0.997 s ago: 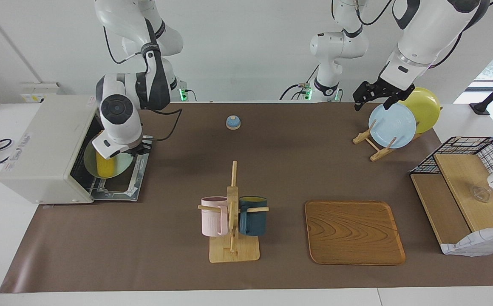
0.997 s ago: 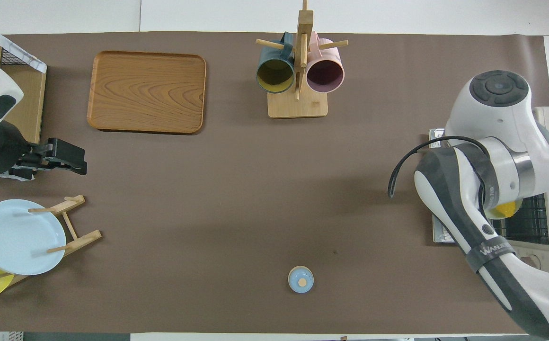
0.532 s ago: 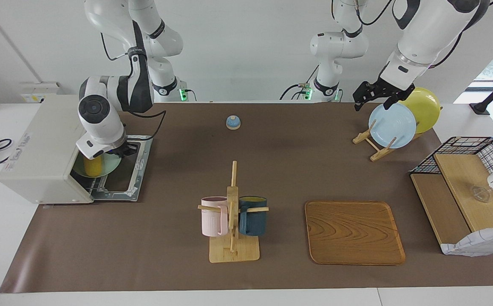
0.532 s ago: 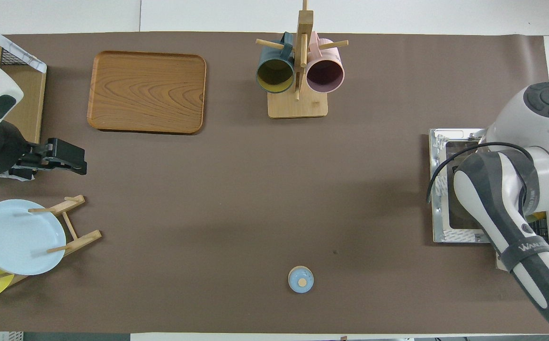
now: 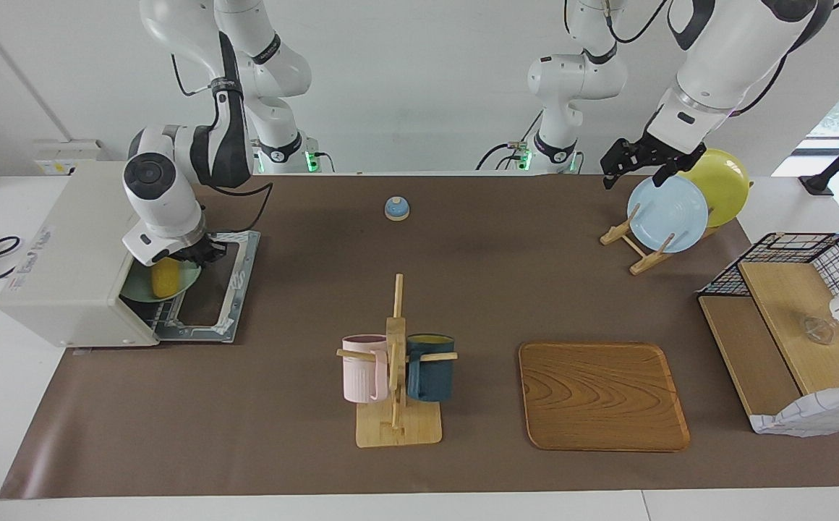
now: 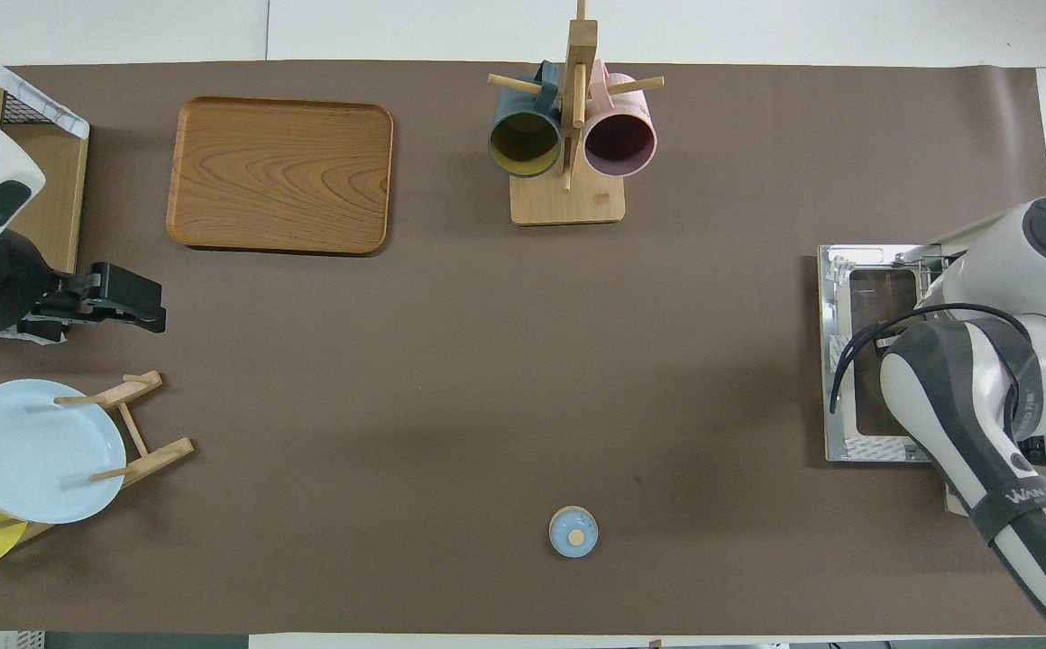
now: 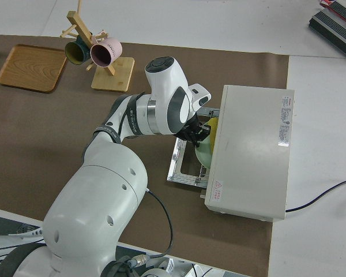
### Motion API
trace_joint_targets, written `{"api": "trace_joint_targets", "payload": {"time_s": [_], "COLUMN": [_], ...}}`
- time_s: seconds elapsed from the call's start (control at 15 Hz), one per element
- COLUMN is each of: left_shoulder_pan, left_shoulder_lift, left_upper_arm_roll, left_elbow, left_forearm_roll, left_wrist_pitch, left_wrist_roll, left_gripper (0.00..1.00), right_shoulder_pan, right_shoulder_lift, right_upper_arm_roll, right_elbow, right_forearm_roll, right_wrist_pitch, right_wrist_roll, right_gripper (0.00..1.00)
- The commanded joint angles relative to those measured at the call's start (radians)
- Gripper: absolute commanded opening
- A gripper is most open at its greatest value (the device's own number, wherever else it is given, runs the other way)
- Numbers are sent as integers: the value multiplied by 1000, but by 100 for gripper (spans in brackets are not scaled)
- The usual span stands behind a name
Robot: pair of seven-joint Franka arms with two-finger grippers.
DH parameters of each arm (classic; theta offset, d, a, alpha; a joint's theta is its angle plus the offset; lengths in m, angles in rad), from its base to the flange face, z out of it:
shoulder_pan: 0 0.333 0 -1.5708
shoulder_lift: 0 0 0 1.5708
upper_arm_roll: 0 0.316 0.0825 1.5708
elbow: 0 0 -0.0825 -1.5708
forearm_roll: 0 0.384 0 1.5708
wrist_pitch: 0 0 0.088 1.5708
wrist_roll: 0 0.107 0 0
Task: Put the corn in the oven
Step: 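Release the plate inside the oven and withdraw the right gripper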
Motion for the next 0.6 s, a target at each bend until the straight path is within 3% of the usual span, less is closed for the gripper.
{"api": "trace_joint_targets", "payload": {"time_s": [0.0, 0.53], "left_shoulder_pan": [13, 12], "left_shoulder_lift": [-14, -14], "left_upper_arm_roll": [-10, -10], "left_elbow": [-7, -7], "left_forearm_roll": [18, 18], "left_wrist_pitch": [3, 1], "left_wrist_roll": [8, 8], "left_gripper": [100, 100], "right_shoulder_pan": [-52, -60], "right_shoulder_lift": [-1, 3], "right_upper_arm_roll": [4, 6], "right_elbow": [-36, -25], "right_forearm_roll": [-18, -9], "right_wrist_pitch": [31, 20], "right_wrist_roll": [-74, -90], "right_gripper": [0, 0]}}
